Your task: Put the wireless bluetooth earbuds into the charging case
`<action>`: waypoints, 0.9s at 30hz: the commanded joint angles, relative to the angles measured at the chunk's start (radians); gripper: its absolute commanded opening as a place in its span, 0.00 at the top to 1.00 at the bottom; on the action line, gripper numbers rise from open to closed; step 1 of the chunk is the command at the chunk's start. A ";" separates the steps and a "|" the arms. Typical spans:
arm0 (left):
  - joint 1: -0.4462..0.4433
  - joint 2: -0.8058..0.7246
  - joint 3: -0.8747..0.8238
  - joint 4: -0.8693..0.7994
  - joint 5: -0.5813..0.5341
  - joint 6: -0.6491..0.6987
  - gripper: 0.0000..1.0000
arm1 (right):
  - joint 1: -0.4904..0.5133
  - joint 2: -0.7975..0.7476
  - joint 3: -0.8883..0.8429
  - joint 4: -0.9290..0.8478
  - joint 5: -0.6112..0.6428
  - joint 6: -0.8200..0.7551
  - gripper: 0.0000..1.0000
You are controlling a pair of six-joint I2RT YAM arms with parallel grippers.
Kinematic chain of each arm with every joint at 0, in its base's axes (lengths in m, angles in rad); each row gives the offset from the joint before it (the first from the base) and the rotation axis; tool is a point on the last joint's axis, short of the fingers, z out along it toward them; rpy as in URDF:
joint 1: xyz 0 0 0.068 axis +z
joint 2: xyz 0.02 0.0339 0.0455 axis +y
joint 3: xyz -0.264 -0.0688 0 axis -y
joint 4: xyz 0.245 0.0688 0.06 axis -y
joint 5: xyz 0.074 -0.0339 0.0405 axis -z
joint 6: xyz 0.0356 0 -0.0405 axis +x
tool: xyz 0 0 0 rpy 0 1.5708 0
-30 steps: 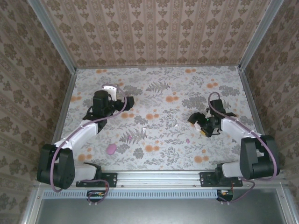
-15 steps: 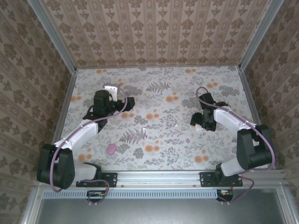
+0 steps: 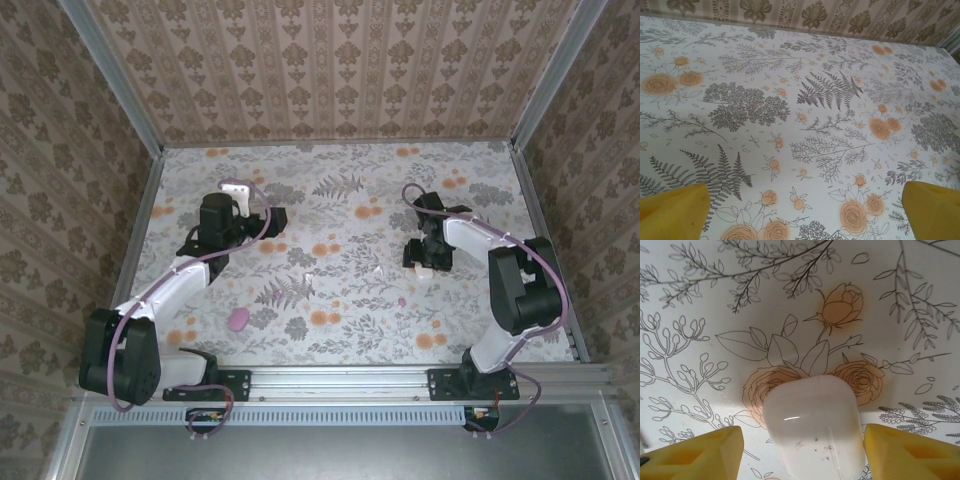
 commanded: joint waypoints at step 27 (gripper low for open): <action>0.014 0.001 0.024 0.017 0.023 -0.026 0.00 | 0.035 0.039 -0.038 -0.005 0.053 0.099 0.43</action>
